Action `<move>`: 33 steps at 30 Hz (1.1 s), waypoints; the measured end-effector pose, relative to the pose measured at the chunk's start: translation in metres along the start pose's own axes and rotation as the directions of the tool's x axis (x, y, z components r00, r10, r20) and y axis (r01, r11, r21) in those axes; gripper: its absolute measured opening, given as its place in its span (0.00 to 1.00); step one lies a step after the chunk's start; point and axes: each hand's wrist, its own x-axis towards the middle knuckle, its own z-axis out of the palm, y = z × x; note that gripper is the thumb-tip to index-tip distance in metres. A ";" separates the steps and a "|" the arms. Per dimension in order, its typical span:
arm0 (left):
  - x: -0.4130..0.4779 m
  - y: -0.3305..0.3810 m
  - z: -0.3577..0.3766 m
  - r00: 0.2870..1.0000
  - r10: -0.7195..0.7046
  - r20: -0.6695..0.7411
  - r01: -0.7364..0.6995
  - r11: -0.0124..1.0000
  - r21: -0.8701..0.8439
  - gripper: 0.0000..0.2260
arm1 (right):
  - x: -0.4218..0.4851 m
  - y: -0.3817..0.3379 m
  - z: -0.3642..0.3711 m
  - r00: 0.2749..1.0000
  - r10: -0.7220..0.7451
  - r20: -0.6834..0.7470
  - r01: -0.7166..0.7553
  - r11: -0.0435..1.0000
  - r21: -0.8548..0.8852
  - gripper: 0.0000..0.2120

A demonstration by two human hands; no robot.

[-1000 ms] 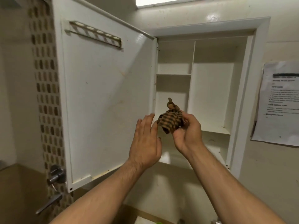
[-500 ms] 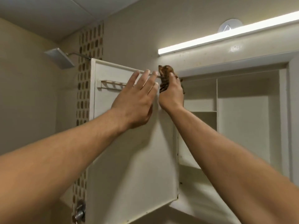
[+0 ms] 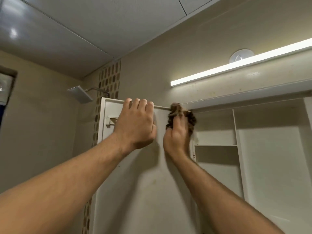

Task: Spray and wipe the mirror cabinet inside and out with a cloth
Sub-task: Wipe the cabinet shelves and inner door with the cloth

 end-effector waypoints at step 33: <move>-0.081 -0.049 0.036 0.874 -0.478 -0.081 0.337 0.719 -0.607 0.35 | 0.022 -0.101 0.027 0.889 -0.116 0.442 0.225 0.953 -0.202 0.30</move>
